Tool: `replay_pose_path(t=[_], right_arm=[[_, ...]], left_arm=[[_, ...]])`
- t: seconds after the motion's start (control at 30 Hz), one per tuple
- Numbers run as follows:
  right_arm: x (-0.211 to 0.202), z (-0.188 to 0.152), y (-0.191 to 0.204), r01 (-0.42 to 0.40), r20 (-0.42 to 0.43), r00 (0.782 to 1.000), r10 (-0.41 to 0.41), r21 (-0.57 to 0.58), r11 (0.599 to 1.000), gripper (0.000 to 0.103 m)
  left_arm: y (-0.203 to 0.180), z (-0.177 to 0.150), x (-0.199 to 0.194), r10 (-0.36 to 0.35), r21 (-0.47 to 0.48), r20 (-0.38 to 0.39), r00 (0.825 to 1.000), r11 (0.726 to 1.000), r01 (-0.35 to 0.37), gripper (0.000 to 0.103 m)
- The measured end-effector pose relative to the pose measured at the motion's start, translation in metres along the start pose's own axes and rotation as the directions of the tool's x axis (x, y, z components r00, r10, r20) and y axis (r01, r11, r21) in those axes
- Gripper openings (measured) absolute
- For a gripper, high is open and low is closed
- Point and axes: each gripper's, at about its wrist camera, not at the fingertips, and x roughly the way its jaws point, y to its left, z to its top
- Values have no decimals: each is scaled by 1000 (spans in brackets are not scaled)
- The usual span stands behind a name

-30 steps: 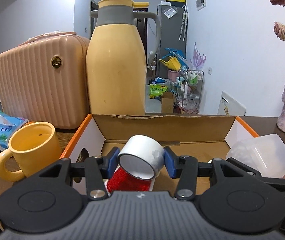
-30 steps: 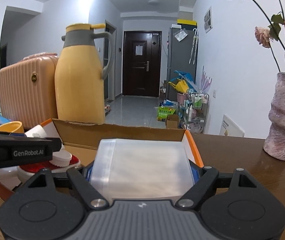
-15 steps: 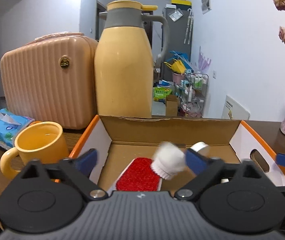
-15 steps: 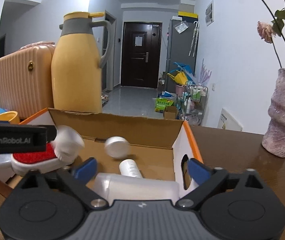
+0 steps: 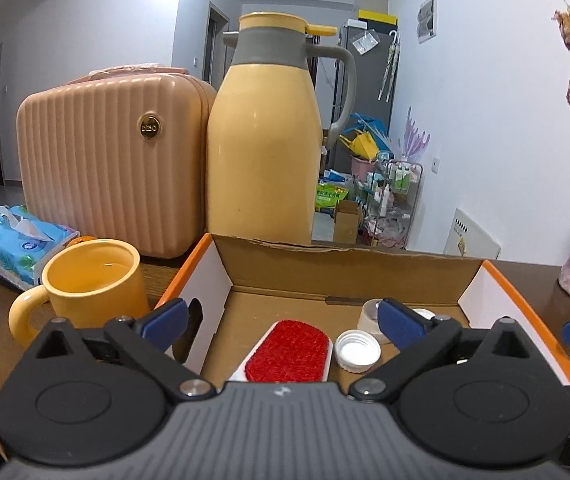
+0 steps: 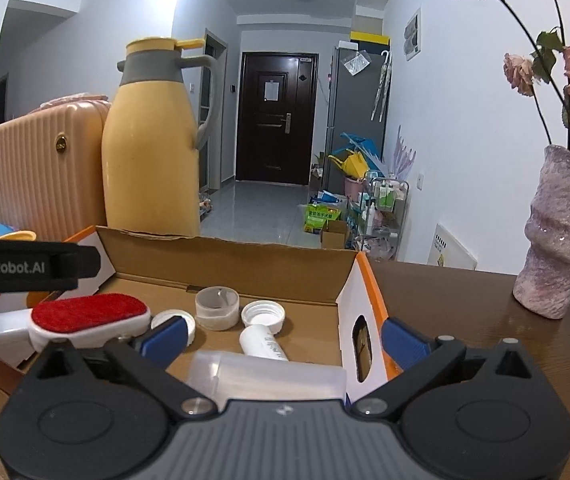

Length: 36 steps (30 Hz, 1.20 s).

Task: Organize rigid objects
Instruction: 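Open the left gripper to drop the tape roll while the right gripper releases the clear box, then withdraw both grippers from the box toward the loose items on the table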

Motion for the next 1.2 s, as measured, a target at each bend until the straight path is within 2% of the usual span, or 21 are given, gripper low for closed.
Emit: replay_pose_path(t=[0.7,0.9,1.2], right_arm=[[-87,-29,4,-3,84,996,5,-27,1000,103],[-114,-40,8,-3,95,995,5,-18,1000,103],[-155,-63,14,-6,102,995,7,-13,1000,103]], left_arm=[[24,-24,-68,-28,11,53,998,1000,27,103],[32,-34,-91,-10,13,66,998,1000,9,103],[42,-54,-127,-35,31,63,997,999,33,103]])
